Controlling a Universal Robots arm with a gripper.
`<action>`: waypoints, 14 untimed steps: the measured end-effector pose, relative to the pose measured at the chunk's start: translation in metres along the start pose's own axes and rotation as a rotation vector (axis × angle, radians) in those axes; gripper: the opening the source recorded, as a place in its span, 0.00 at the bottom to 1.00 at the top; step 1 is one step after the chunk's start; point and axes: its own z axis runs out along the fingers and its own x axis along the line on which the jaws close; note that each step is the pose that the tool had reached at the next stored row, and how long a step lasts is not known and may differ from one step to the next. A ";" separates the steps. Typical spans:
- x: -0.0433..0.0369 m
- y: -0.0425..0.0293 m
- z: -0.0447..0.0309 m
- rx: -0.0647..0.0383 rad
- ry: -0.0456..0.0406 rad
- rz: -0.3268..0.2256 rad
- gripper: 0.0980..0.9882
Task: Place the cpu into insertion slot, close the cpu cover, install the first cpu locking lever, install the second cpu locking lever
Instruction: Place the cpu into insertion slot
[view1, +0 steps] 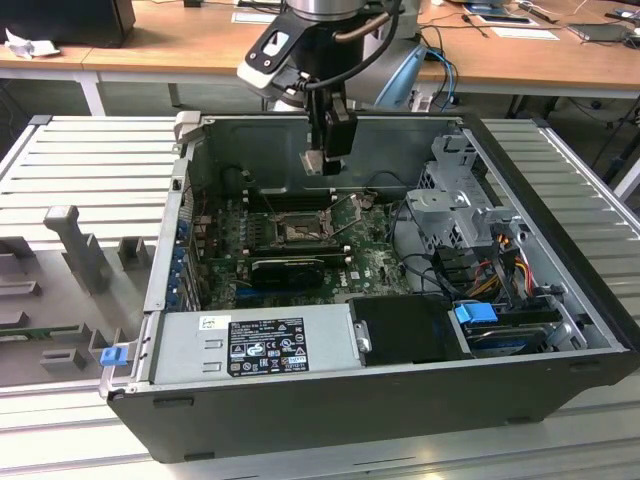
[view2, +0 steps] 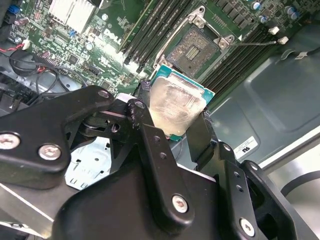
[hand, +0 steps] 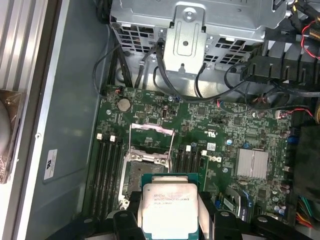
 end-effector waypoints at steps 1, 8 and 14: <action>0.0000 0.0000 0.0002 0.000 -0.0001 0.000 0.48; -0.0001 -0.0004 0.0053 0.000 -0.0002 0.003 0.48; -0.0002 -0.0008 0.0092 0.000 -0.0006 0.007 0.48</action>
